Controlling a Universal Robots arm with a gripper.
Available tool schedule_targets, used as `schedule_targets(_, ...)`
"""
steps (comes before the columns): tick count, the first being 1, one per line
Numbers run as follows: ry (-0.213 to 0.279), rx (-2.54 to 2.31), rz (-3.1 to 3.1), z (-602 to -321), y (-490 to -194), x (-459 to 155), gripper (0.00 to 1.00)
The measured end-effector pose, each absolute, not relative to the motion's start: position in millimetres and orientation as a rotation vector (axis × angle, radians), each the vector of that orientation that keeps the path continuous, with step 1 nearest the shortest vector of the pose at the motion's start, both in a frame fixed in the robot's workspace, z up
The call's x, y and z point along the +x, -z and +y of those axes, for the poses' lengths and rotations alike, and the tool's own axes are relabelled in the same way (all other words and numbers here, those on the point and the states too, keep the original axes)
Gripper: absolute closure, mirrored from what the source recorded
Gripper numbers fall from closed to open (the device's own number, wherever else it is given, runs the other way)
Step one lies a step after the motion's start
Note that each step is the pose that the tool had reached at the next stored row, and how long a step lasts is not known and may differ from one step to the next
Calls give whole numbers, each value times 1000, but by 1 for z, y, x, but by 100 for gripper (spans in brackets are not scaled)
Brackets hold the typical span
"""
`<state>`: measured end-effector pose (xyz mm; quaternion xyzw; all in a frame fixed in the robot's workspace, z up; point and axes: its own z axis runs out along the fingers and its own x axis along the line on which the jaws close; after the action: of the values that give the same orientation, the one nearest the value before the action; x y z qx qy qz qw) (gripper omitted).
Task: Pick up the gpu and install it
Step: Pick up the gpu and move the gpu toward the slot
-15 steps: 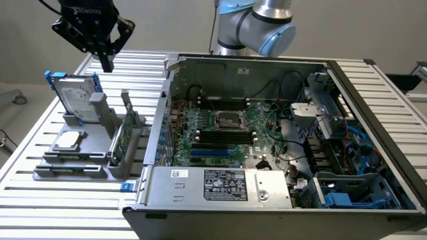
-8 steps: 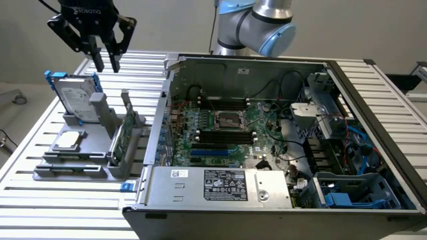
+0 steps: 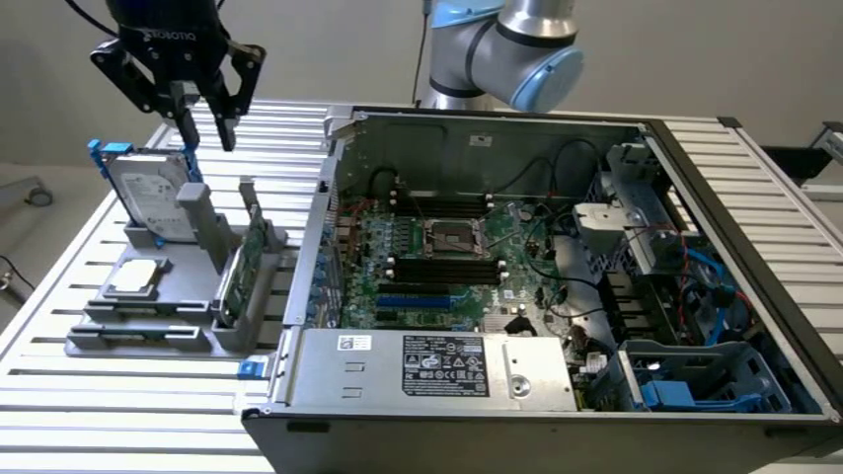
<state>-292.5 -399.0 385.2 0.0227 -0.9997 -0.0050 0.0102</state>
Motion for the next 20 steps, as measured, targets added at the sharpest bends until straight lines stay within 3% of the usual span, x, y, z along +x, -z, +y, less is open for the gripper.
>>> schedule_targets(20, 15, 92, -3120, -403, -349, -304, 58)
